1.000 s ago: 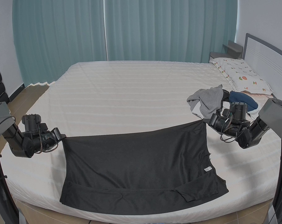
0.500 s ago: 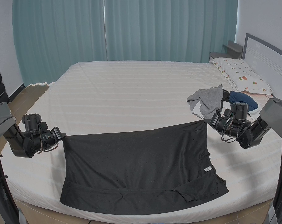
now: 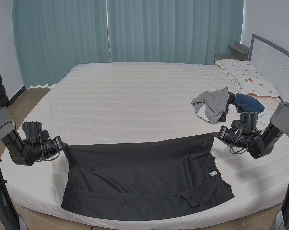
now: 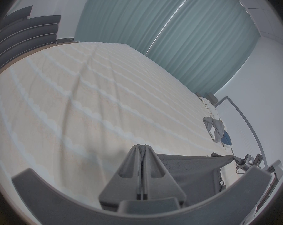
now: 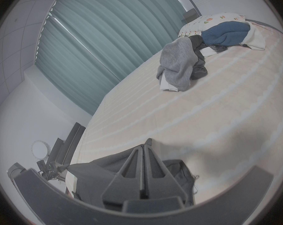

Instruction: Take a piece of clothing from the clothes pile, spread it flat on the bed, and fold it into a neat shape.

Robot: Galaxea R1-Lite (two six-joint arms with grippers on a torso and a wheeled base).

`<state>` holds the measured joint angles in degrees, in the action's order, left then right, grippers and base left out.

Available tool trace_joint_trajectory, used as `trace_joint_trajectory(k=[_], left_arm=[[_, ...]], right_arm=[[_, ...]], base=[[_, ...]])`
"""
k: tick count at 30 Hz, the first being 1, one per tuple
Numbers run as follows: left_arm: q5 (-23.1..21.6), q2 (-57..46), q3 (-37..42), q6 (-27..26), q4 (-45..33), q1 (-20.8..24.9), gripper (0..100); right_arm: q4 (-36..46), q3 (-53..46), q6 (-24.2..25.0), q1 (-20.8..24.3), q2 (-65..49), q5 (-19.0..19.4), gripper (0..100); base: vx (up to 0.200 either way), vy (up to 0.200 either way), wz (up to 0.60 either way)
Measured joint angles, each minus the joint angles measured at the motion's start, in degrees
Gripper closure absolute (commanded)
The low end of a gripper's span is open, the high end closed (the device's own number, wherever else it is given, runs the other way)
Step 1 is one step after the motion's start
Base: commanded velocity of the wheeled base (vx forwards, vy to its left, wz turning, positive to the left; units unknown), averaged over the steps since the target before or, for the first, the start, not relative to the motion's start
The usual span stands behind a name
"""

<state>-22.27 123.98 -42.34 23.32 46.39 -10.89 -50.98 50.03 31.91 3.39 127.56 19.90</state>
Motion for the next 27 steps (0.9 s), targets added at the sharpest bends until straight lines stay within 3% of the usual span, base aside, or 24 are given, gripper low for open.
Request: trace_joint_trajectory(k=[16, 27], left_arm=[[0.0, -4.66, 10.68, -8.08, -0.07, -0.18, 100], [0.22, -4.88, 19.44, -15.6, 0.35, -0.18, 100]], right_arm=[[-0.59, -16.36, -9.45, -2.88, -6.84, 3.64, 100], [-0.83, -23.44, -16.79, -3.34, -6.23, 4.07, 100]], base=[[0.0, 0.0, 0.0], [0.0, 0.0, 0.0]])
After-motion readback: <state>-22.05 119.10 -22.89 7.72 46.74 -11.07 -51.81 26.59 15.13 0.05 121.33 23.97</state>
